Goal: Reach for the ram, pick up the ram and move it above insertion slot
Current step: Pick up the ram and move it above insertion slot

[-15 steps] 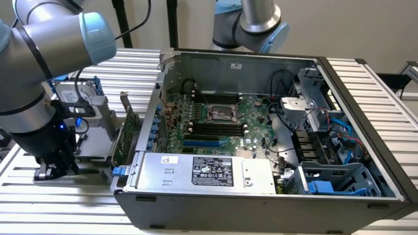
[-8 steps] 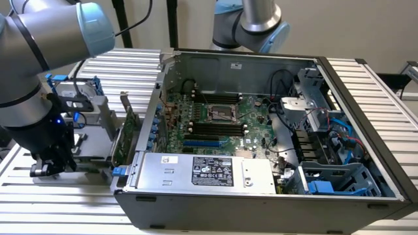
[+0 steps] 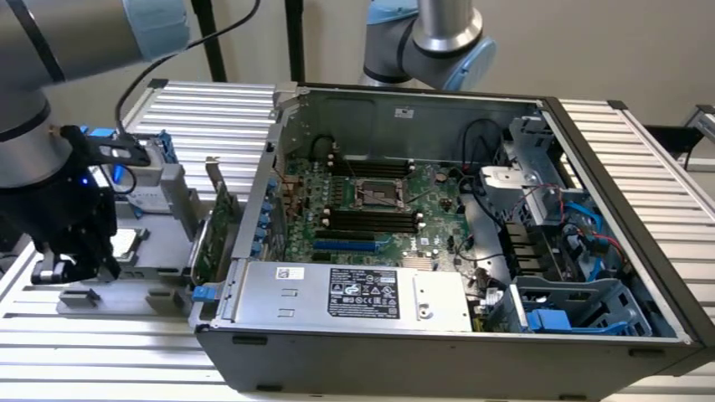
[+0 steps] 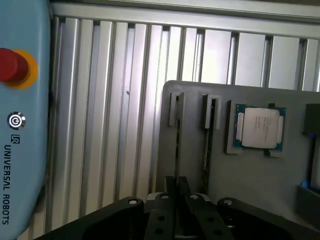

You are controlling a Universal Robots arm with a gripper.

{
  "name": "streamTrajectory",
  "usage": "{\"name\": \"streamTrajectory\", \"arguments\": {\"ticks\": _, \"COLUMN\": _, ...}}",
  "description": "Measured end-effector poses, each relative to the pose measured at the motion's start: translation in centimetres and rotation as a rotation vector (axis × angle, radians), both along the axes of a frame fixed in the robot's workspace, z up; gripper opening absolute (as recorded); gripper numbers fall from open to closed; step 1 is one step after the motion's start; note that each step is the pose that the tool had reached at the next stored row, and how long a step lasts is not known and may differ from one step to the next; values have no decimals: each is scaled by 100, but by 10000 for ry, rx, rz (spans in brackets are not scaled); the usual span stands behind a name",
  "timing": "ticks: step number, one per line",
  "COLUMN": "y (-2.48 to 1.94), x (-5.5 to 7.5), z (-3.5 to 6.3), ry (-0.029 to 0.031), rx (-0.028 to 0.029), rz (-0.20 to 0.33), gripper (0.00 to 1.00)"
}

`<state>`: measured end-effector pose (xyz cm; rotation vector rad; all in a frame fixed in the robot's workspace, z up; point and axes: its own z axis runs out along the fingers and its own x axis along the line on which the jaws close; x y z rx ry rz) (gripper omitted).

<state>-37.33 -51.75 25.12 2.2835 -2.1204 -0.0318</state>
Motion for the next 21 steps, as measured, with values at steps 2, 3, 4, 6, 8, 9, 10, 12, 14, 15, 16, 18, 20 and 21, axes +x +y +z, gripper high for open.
{"name": "streamTrajectory", "arguments": {"ticks": 2, "y": 0, "x": 13, "z": 90, "ry": 5, "rx": 0, "rz": 0, "gripper": 14}}
{"name": "streamTrajectory", "arguments": {"ticks": 3, "y": 0, "x": 23, "z": 137, "ry": 6, "rx": 1, "rz": 0, "gripper": 14}}
{"name": "streamTrajectory", "arguments": {"ticks": 4, "y": 0, "x": 35, "z": 183, "ry": 9, "rx": 0, "rz": 0, "gripper": 14}}
{"name": "streamTrajectory", "arguments": {"ticks": 6, "y": 0, "x": 63, "z": 274, "ry": 9, "rx": 0, "rz": -1, "gripper": 14}}
{"name": "streamTrajectory", "arguments": {"ticks": 8, "y": 0, "x": 103, "z": 364, "ry": 10, "rx": 0, "rz": 0, "gripper": 14}}
{"name": "streamTrajectory", "arguments": {"ticks": 9, "y": 0, "x": 127, "z": 409, "ry": 10, "rx": 1, "rz": 0, "gripper": 14}}
{"name": "streamTrajectory", "arguments": {"ticks": 10, "y": 0, "x": 153, "z": 454, "ry": 12, "rx": 0, "rz": 0, "gripper": 14}}
{"name": "streamTrajectory", "arguments": {"ticks": 12, "y": 0, "x": 214, "z": 548, "ry": 13, "rx": 1, "rz": 2, "gripper": 14}}
{"name": "streamTrajectory", "arguments": {"ticks": 14, "y": 0, "x": 279, "z": 636, "ry": 16, "rx": 0, "rz": 2, "gripper": 14}}
{"name": "streamTrajectory", "arguments": {"ticks": 15, "y": 0, "x": 316, "z": 681, "ry": 15, "rx": 2, "rz": 1, "gripper": 14}}
{"name": "streamTrajectory", "arguments": {"ticks": 16, "y": 1, "x": 357, "z": 726, "ry": 16, "rx": 3, "rz": 1, "gripper": 14}}
{"name": "streamTrajectory", "arguments": {"ticks": 18, "y": 0, "x": 438, "z": 818, "ry": 22, "rx": 2, "rz": 2, "gripper": 14}}
{"name": "streamTrajectory", "arguments": {"ticks": 20, "y": 0, "x": 526, "z": 912, "ry": 27, "rx": 5, "rz": 3, "gripper": 14}}
{"name": "streamTrajectory", "arguments": {"ticks": 21, "y": 0, "x": 566, "z": 956, "ry": 30, "rx": 6, "rz": 3, "gripper": 14}}
